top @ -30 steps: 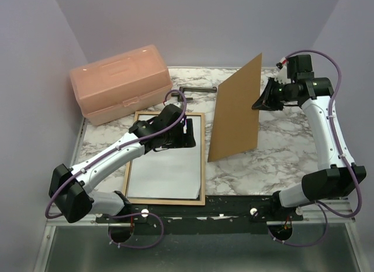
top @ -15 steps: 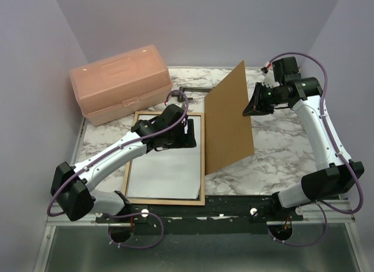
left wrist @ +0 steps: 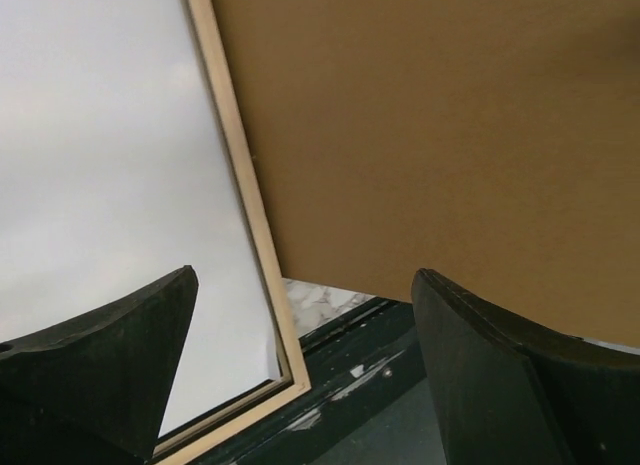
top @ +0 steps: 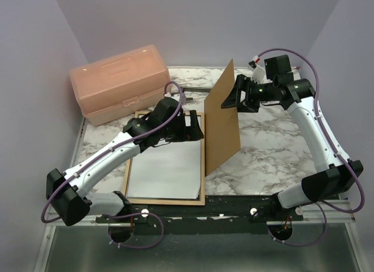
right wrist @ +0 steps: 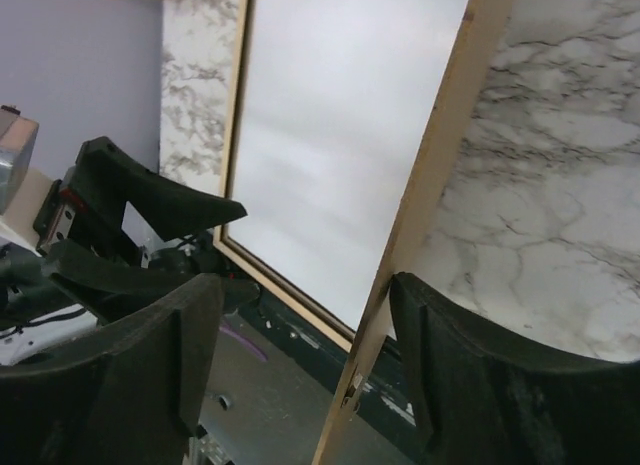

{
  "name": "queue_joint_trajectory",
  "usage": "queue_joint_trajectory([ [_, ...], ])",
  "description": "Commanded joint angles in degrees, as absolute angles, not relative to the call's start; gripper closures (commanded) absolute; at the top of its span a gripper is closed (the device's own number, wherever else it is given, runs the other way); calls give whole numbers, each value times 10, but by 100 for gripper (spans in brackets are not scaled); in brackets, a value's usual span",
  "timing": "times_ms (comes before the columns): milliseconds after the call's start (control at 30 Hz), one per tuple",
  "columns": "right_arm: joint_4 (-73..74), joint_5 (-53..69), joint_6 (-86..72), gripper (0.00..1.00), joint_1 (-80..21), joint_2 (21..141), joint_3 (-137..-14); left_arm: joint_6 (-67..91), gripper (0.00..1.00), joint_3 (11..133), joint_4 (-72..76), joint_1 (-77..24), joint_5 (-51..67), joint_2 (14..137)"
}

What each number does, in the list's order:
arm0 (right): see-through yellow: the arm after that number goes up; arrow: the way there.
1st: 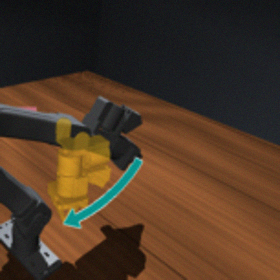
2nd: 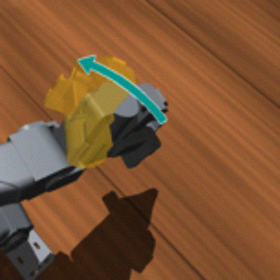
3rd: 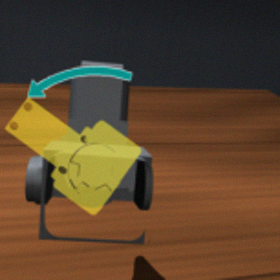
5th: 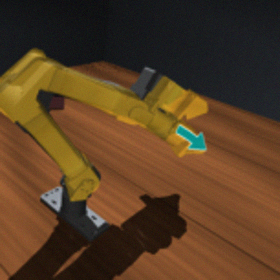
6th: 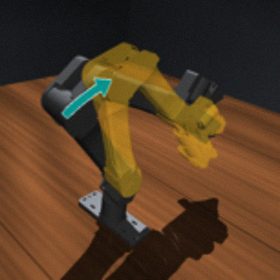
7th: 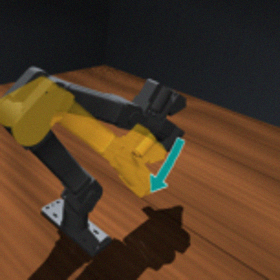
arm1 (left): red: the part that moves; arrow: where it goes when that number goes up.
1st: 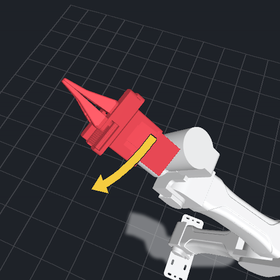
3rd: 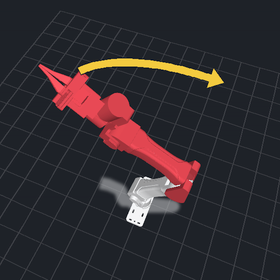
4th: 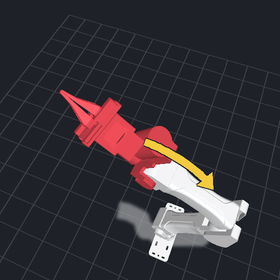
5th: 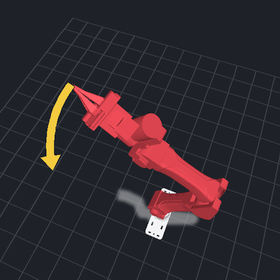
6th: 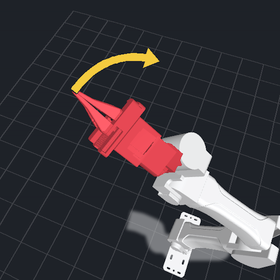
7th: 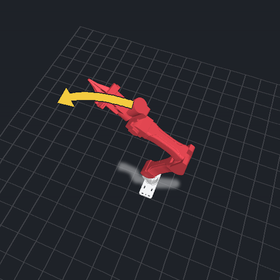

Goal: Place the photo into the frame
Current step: Turn over the photo frame item at the center of the board.

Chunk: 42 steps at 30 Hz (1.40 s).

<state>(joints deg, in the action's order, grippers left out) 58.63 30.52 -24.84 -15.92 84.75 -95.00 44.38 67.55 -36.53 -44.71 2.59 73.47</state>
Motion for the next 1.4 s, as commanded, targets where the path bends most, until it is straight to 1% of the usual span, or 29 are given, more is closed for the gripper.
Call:
queue_joint_trajectory([
  [0,491,381,-294,22,-175,831,-926,463,8,692,-293,-417,91,697],
  [100,437,413,-324,18,-180,817,-898,476,5,684,-253,-382,137,683],
  [200,358,449,-369,14,-185,797,-848,490,4,677,-205,-342,201,677],
  [333,241,492,-443,8,-203,778,-772,482,2,706,-205,-311,248,693],
  [500,182,504,-474,7,-248,788,-731,477,1,740,-211,-293,294,721],
  [633,143,517,-494,6,-264,790,-710,473,1,765,-220,-284,326,749],
  [800,71,550,-537,4,-264,775,-681,444,1,825,-283,-278,340,798],
  [967,114,528,-506,4,-264,768,-689,401,2,893,-391,-276,293,854],
  [1100,196,480,-447,4,-264,772,-708,377,7,905,-419,-273,257,868],
  [1167,221,455,-428,4,-264,770,-712,376,12,898,-414,-269,257,873],
  [1267,250,422,-409,4,-264,769,-717,376,32,884,-401,-268,254,882],
  [1367,285,390,-383,4,-263,769,-721,379,49,872,-399,-268,240,885],
])
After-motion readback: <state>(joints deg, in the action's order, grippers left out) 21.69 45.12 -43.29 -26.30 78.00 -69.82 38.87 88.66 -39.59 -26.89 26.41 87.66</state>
